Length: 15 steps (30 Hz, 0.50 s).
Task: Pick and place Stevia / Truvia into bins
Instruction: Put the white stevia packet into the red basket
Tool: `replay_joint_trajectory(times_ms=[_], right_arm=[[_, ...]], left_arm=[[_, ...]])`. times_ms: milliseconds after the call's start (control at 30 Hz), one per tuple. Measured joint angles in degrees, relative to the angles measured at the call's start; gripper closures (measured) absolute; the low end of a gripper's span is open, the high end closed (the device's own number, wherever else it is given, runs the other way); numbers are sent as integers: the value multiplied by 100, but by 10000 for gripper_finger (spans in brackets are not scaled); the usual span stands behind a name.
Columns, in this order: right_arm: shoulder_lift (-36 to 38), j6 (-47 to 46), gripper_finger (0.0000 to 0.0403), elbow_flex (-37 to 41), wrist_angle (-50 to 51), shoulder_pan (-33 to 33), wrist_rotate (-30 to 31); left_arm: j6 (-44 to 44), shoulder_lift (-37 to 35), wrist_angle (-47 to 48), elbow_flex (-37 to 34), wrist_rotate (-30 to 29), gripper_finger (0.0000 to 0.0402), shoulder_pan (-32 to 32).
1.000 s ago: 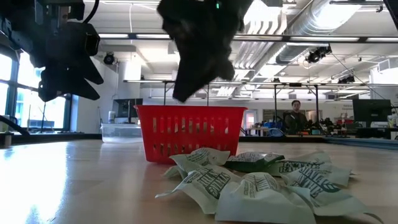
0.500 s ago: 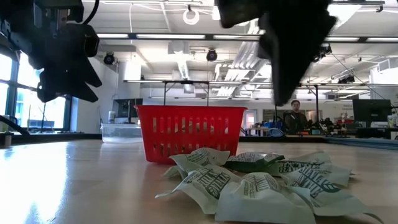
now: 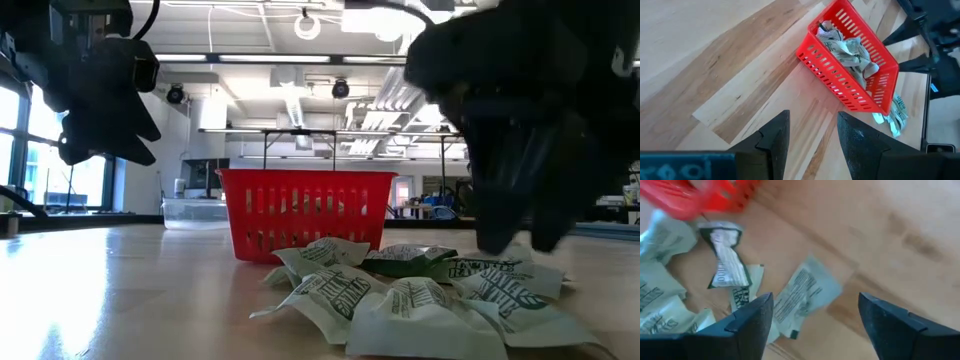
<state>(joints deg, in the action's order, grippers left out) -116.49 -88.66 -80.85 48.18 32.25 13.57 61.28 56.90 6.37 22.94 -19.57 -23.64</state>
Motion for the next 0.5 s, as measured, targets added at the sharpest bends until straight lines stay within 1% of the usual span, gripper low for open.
replay_joint_trajectory(times_ms=[67,167,267,367,500], right_arm=[[0,-151,122,141,-249,-38,-177],[2,-127,133,307,-645,-101,-230],[20,-125,159,374,-731,-197,-336],[24,-102,210,403,-585,-243,-352],[24,22,310,407,-294,-263,-390]], left_arm=[[-2,-1,0,0,64,204,0],[-6,0,16,0,72,204,0],[-7,0,20,0,72,204,0],[-1,-1,20,0,72,204,-2],[2,0,20,0,72,204,0]])
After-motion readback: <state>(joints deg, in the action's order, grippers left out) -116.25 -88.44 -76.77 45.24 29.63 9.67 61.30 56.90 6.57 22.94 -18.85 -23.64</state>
